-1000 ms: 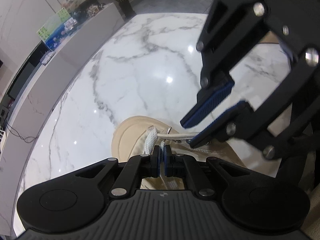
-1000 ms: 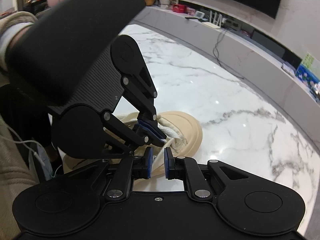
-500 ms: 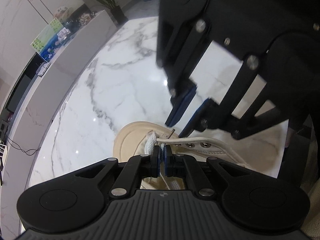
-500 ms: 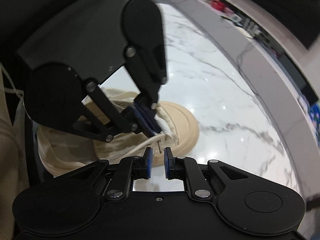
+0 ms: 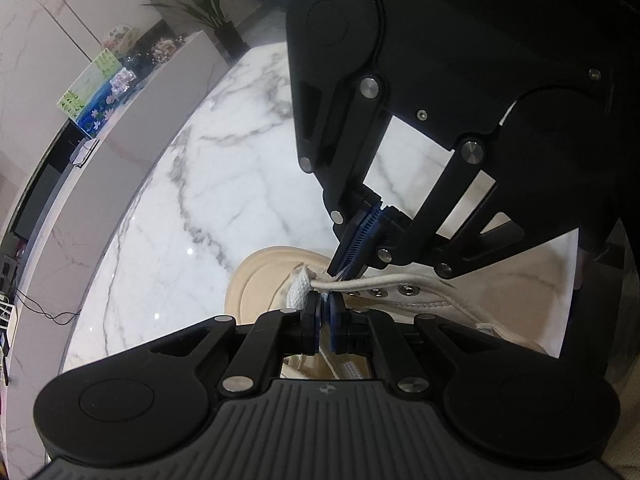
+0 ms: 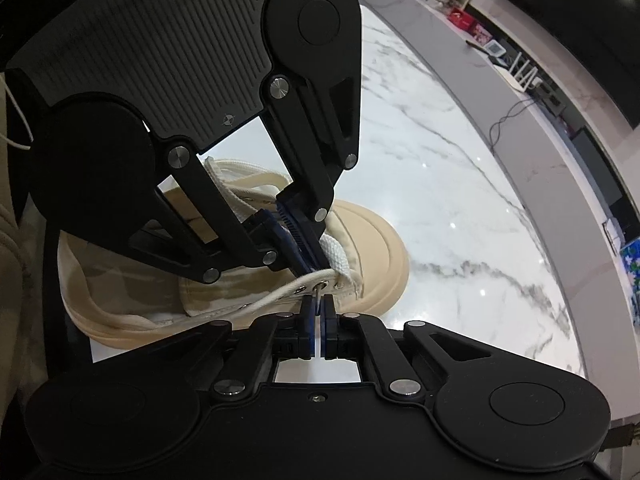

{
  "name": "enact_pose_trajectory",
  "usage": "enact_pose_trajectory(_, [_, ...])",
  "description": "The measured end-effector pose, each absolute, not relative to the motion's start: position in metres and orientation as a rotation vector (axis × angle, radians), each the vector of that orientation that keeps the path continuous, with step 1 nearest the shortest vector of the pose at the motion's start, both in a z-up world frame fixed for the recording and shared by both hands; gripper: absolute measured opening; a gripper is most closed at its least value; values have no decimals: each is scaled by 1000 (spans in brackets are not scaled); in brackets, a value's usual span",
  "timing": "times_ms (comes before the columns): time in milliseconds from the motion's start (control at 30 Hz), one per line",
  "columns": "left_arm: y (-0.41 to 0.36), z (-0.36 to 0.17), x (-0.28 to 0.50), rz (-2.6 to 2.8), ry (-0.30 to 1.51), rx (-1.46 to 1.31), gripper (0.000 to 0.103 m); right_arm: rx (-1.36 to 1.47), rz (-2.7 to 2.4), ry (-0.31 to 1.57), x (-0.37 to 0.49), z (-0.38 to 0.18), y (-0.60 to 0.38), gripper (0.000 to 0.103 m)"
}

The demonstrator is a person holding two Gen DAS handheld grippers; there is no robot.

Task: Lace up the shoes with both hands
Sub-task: 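Pull the white lace through the eyelet away from the sneaker with the right gripper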

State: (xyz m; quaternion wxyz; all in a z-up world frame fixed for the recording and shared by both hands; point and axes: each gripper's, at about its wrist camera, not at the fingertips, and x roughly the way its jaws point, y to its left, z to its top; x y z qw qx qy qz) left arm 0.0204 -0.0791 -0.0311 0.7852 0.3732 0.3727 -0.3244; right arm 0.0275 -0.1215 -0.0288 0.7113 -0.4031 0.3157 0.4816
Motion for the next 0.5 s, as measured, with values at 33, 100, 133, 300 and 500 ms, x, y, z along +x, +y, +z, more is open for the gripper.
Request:
enact_pose_trajectory(33, [-73, -24, 19, -703, 801, 773, 16, -888, 1065, 704, 27, -28, -122, 1])
enact_pose_trajectory(100, [-64, -15, 17, -704, 797, 735, 21, -883, 1044, 717, 26, -27, -127, 1])
enact_pose_trajectory(133, [-56, -10, 14, -689, 795, 720, 25, -881, 1033, 723, 26, -26, -129, 1])
enact_pose_trajectory(300, [-27, 1, 9, -621, 826, 688, 27, -868, 979, 754, 24, -22, -140, 1])
enact_pose_trajectory(500, [-1, -1, 6, -558, 888, 674, 27, -852, 914, 790, 21, -18, -154, 1])
